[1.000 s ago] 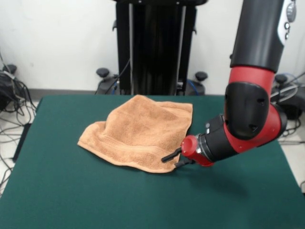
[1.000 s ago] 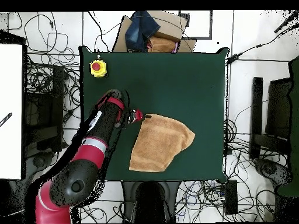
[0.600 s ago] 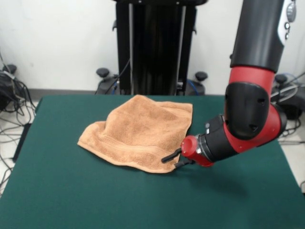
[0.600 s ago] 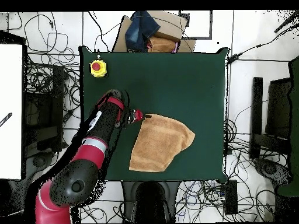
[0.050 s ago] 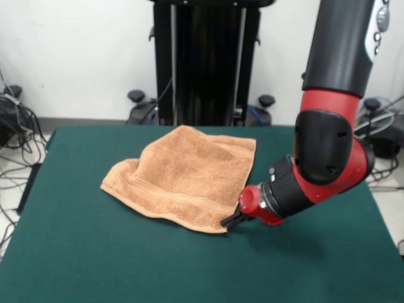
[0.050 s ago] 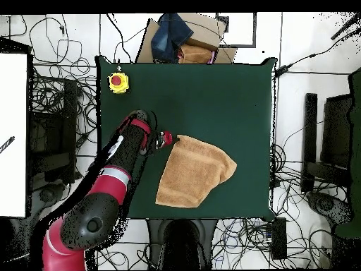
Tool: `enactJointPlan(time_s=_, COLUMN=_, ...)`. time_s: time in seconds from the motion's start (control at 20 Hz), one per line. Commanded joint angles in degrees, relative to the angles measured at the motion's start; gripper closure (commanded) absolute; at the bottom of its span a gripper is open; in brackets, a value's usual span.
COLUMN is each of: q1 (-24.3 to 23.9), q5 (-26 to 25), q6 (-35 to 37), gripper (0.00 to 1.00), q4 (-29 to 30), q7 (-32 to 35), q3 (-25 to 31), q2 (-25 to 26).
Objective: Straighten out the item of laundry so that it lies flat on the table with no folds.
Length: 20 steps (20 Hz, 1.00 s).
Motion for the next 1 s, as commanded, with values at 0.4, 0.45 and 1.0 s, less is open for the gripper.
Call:
enactJointPlan(time_s=0.4, q1=-2.2, q5=-1.7, q6=-13.4, gripper=1.0, q4=6.3, q7=3.4, q3=10.3, q2=3.1)
enactJointPlan(time_s=0.45, q1=-2.2, q5=-1.9, q6=-13.8, gripper=1.0, q4=7.3, q7=2.9, q3=10.6, q2=2.4)
enactJointPlan(time_s=1.0, q1=-3.0, q5=0.2, q6=-12.7, gripper=1.0, q4=4.8, q7=3.6, q3=12.5, q2=1.7)
